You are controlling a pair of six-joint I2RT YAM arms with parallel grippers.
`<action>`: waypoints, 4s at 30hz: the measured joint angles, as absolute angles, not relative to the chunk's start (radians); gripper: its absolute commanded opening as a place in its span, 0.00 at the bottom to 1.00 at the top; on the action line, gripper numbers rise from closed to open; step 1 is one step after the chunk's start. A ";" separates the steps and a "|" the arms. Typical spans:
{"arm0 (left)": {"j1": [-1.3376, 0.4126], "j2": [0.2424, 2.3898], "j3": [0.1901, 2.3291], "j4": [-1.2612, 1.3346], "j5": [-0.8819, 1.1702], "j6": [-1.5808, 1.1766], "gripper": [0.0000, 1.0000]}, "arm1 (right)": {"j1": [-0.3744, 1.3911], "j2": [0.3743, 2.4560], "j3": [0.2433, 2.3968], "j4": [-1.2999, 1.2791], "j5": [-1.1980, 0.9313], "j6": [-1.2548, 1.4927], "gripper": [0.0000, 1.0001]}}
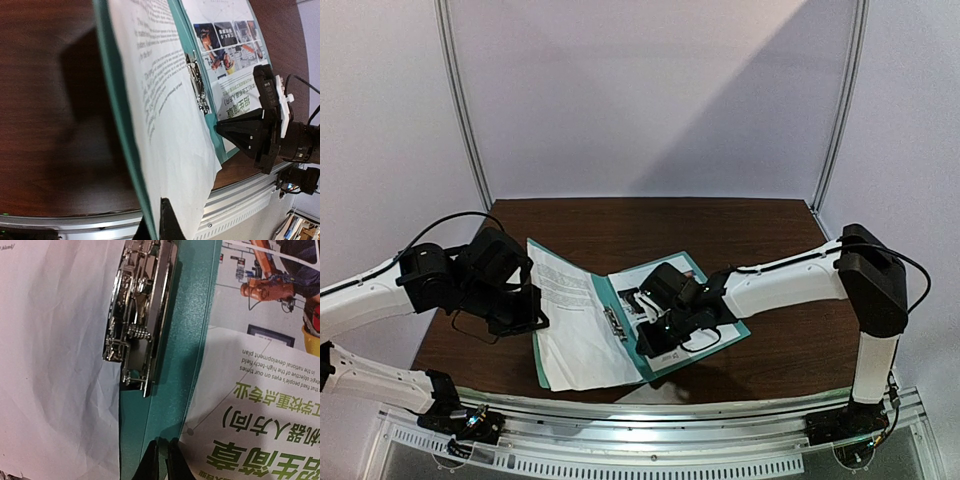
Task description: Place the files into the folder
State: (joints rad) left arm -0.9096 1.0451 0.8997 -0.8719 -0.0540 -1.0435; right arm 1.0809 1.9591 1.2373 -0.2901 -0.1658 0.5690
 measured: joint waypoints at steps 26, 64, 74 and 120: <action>-0.910 1.045 0.900 -0.883 -0.066 -1.023 0.00 | 1.087 1.959 1.283 -0.391 -0.170 0.511 0.15; -0.908 1.068 1.093 -1.201 -0.081 -0.891 0.00 | 0.595 1.797 1.152 -0.447 -0.324 0.376 0.83; -0.905 1.192 1.264 -1.293 -0.092 -0.824 0.01 | 0.591 1.783 0.995 -0.232 -0.522 0.429 0.78; -0.906 1.482 1.339 -0.724 0.160 -0.776 0.50 | 0.630 1.743 0.865 -0.056 -0.630 0.541 0.73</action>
State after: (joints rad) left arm -0.9062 1.4822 1.3388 -0.7238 0.1604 -0.7761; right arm 0.6304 1.7428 0.8646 -0.0559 -0.6304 0.5411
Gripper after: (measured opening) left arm 0.452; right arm 0.730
